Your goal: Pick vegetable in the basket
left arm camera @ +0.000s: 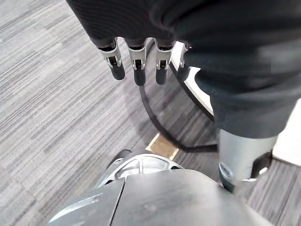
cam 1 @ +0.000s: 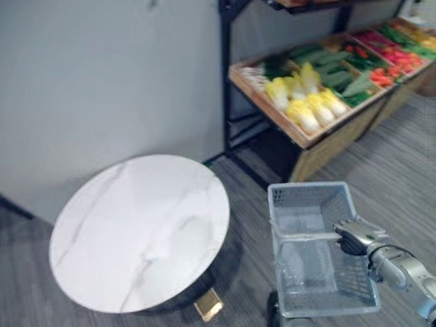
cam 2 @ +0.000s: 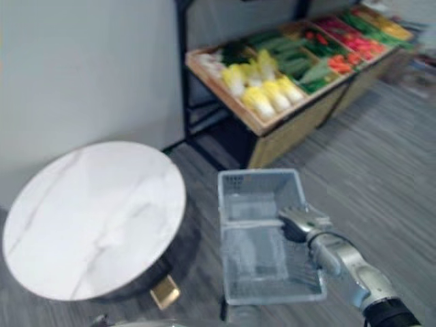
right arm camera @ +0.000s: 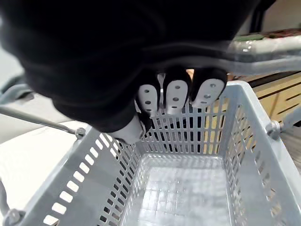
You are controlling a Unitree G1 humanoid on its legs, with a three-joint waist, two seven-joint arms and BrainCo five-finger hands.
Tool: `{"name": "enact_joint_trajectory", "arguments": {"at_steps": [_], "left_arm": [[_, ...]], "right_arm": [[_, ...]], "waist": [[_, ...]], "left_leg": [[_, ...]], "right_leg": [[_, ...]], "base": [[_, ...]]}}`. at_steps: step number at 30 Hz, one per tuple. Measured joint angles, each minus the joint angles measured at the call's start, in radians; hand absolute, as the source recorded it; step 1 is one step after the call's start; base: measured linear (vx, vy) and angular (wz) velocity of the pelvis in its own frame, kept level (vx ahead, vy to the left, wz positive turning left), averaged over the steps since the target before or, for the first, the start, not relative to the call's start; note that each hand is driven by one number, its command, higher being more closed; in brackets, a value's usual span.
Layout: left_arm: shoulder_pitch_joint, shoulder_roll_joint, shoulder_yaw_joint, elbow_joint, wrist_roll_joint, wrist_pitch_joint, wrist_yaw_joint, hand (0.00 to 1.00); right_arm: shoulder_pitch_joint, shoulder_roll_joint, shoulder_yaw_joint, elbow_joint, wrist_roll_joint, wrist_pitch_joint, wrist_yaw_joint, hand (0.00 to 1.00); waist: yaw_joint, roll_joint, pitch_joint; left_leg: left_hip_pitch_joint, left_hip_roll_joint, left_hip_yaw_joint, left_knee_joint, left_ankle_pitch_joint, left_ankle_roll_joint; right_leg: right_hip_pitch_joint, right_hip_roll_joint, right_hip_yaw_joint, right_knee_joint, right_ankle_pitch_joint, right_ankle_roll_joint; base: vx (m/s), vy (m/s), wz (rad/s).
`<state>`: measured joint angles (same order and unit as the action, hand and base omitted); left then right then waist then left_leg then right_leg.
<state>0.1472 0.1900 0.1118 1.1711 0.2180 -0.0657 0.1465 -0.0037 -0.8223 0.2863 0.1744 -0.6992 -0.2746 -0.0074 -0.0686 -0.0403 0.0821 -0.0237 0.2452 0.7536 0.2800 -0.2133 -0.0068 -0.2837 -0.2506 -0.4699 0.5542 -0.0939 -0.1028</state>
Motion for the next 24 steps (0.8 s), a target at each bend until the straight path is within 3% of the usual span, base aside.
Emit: {"name": "enact_joint_trajectory", "arguments": {"at_steps": [1,3,4,6,7,8,9,10,14,16,17,18,20,23,24], "left_arm": [[-0.001,0.004,-0.009,0.0,-0.002,0.001,-0.001,0.0],[-0.016,0.007,-0.036,0.002,-0.002,0.0,-0.002,0.0],[-0.026,0.008,-0.04,0.003,-0.002,0.001,-0.004,0.0],[-0.029,0.013,-0.045,0.003,-0.002,0.0,-0.004,0.0],[-0.036,0.011,-0.044,0.004,-0.002,0.001,-0.003,0.0],[-0.043,-0.015,-0.048,0.014,-0.001,0.001,-0.004,0.0],[-0.043,-0.029,-0.047,0.013,0.0,0.001,-0.009,0.0],[-0.043,-0.025,-0.048,0.014,0.0,0.001,-0.009,0.0],[-0.043,-0.02,-0.047,0.012,-0.002,0.0,-0.01,0.0],[-0.037,-0.02,-0.047,0.009,-0.004,-0.014,-0.009,0.0],[-0.038,-0.02,-0.047,0.009,-0.004,-0.015,-0.007,0.0],[-0.034,-0.032,-0.049,0.009,-0.008,-0.021,-0.005,0.0],[-0.014,-0.038,-0.071,0.01,-0.011,-0.023,-0.005,0.0],[0.018,-0.052,-0.088,0.006,-0.021,-0.029,-0.016,0.0],[0.019,-0.051,-0.094,0.006,-0.02,-0.031,-0.018,0.0]], "right_arm": [[-0.025,0.001,0.015,0.007,-0.01,-0.002,0.001,1.0],[-0.081,0.008,0.046,0.038,-0.046,-0.021,0.001,1.0],[-0.085,0.016,0.046,0.039,-0.048,-0.021,0.001,1.0],[-0.09,0.04,0.047,0.036,-0.048,-0.021,0.001,1.0],[-0.096,0.04,0.047,0.035,-0.048,-0.021,0.001,1.0],[-0.107,0.039,0.047,0.035,-0.049,-0.016,-0.001,1.0],[-0.094,0.039,0.047,0.034,-0.05,-0.008,-0.002,1.0],[-0.086,0.038,0.046,0.031,-0.05,-0.005,-0.005,1.0],[-0.051,0.033,0.036,-0.008,-0.054,0.002,-0.033,1.0],[-0.046,0.032,0.035,-0.03,-0.054,-0.004,-0.046,1.0],[-0.044,0.032,0.033,-0.036,-0.054,-0.005,-0.052,1.0],[-0.049,0.034,0.038,-0.041,-0.054,-0.007,-0.061,1.0],[-0.057,0.033,0.061,-0.038,-0.054,-0.011,-0.066,1.0],[-0.102,0.028,0.124,-0.019,-0.06,-0.014,-0.069,1.0],[-0.115,0.025,0.139,-0.007,-0.07,-0.015,-0.069,1.0]], "waist": [[0.006,-0.002,0.001],[0.036,0.003,0.001],[0.045,0.01,0.006],[0.043,-0.012,0.0],[0.044,-0.007,-0.002],[0.039,0.027,-0.002],[0.025,0.04,-0.004],[0.017,0.045,-0.007],[-0.001,0.035,-0.001],[0.006,0.031,0.009],[0.014,0.037,0.01],[0.021,0.045,0.013],[0.028,0.05,0.015],[0.047,0.062,0.024],[0.049,0.068,0.026]], "left_leg": [[0.01,0.006,0.034,-0.001,0.003,-0.003],[0.012,0.05,0.129,0.007,0.017,-0.015],[0.009,0.065,0.155,0.006,0.028,-0.018],[0.008,0.084,0.207,0.009,0.057,-0.039],[0.008,0.086,0.228,0.005,0.072,-0.044],[0.006,0.109,0.249,-0.002,0.102,-0.049],[0.012,0.141,0.247,0.017,0.125,-0.047],[0.011,0.157,0.245,0.033,0.134,-0.046],[-0.001,0.265,0.168,0.237,0.254,-0.041],[-0.05,0.3,-0.013,0.397,0.387,-0.015],[-0.071,0.283,-0.087,0.426,0.359,-0.032],[-0.099,0.208,-0.236,0.461,0.254,-0.058],[-0.115,0.065,-0.421,0.431,0.136,-0.064],[-0.114,-0.085,-0.601,0.273,0.067,-0.071],[-0.113,-0.109,-0.635,0.186,0.067,-0.069]], "right_leg": [[0.017,-0.018,-0.037,0.02,-0.019,-0.004],[0.06,-0.044,-0.083,0.005,-0.023,0.024],[0.084,-0.048,-0.079,-0.031,-0.013,0.053],[0.132,-0.025,-0.065,-0.193,-0.017,0.145],[0.145,0.002,-0.069,-0.259,-0.023,0.141],[0.154,0.061,-0.05,-0.349,0.002,0.143],[0.171,0.097,-0.039,-0.386,0.013,0.134],[0.182,0.109,-0.039,-0.398,0.013,0.134],[0.24,0.142,0.002,-0.44,0.016,0.126],[0.269,0.149,0.096,-0.452,0.02,0.112],[0.27,0.149,0.126,-0.452,0.023,0.106],[0.264,0.146,0.202,-0.455,0.024,0.093],[0.252,0.155,0.324,-0.465,0.023,0.073],[0.23,0.185,0.478,-0.461,0.027,0.067],[0.22,0.189,0.497,-0.456,0.027,0.068]], "base": [[-0.12,0.027,-1.41],[-0.12,-0.07,-1.4],[-0.09,-0.139,-1.16],[-0.06,-0.248,-0.92],[-0.08,-0.391,-1.12],[-0.08,-0.415,-0.98],[-0.06,-0.339,-0.7],[-0.04,-0.261,-0.27],[-0.04,-0.177,-0.32],[-0.03,-0.103,-0.98],[0.02,-0.015,-1.41],[0.02,0.029,-1.49],[0.03,0.064,-1.77],[0.04,0.151,-1.91],[-0.01,0.248,-1.81]]}}
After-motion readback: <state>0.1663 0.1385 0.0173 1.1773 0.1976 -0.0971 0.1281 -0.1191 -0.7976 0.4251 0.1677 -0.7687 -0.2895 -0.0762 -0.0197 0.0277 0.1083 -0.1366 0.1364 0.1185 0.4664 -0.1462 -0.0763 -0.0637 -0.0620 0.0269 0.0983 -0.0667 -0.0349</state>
